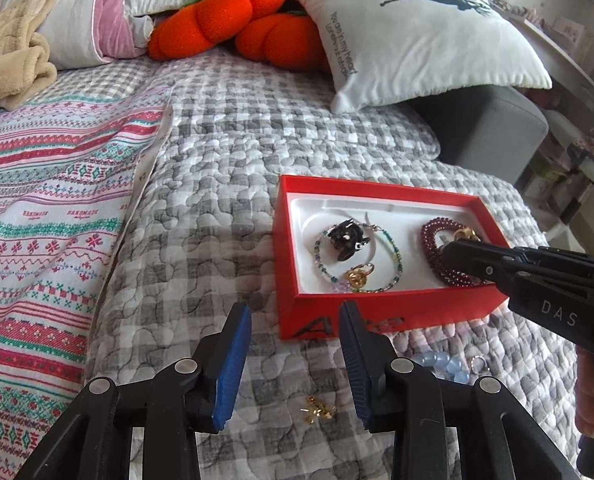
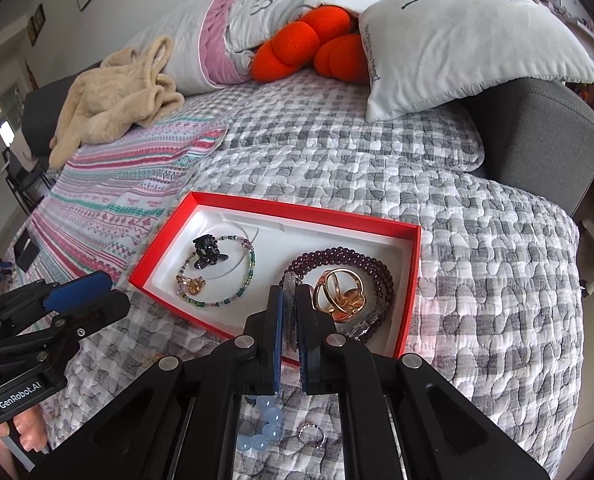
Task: Organize jewelry
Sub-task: 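Carry both earrings into the red box and open both tools, then move the left tool to the gold earring and close on it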
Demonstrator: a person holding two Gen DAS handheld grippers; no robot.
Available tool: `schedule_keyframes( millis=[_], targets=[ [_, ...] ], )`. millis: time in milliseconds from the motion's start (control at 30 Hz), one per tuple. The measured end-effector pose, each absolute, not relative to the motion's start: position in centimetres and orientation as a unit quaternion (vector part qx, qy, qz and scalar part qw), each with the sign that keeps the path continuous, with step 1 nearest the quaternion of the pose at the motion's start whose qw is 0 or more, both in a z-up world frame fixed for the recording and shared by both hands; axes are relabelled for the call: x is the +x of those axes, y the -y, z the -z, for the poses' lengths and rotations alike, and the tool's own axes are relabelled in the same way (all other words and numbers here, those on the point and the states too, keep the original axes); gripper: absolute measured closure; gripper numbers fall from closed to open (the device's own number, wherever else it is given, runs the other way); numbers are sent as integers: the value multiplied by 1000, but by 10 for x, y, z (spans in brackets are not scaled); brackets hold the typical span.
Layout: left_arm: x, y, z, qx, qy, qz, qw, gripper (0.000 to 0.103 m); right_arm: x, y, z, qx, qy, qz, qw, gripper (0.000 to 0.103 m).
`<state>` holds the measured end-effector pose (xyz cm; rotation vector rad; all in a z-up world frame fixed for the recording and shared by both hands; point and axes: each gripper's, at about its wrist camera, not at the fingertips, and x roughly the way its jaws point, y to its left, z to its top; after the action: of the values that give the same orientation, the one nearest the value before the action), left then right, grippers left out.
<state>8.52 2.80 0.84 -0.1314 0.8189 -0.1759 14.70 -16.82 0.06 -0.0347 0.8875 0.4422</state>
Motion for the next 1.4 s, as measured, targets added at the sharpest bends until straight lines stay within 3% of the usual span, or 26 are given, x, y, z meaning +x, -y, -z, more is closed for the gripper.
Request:
schedule_keyframes(
  millis=[133, 333, 567, 833, 1267, 1333, 1400],
  targets=[
    [81, -35, -8, -70, -401, 82, 910, 48, 146, 167, -3, -3, -433, -218, 875, 91],
    [73, -40, -8, -61, -400, 78, 911, 32, 128, 173, -15, 0, -421, -228, 878, 58],
    [64, -44, 1, -55, -409, 64, 909, 25, 108, 190, -24, -3, -416, -215, 884, 48],
    [46, -38, 15, -32, -413, 57, 909, 20, 90, 211, -10, -7, -450, -161, 878, 42],
    [36, -18, 44, 39, -447, 91, 889, 20, 66, 217, 23, -53, -485, -145, 861, 41],
    [36, -18, 42, 36, -445, 99, 890, 20, 64, 217, 27, -61, -487, -145, 859, 41],
    [37, -19, 41, 29, -442, 110, 890, 28, 63, 218, 29, -66, -489, -147, 857, 41]
  ],
)
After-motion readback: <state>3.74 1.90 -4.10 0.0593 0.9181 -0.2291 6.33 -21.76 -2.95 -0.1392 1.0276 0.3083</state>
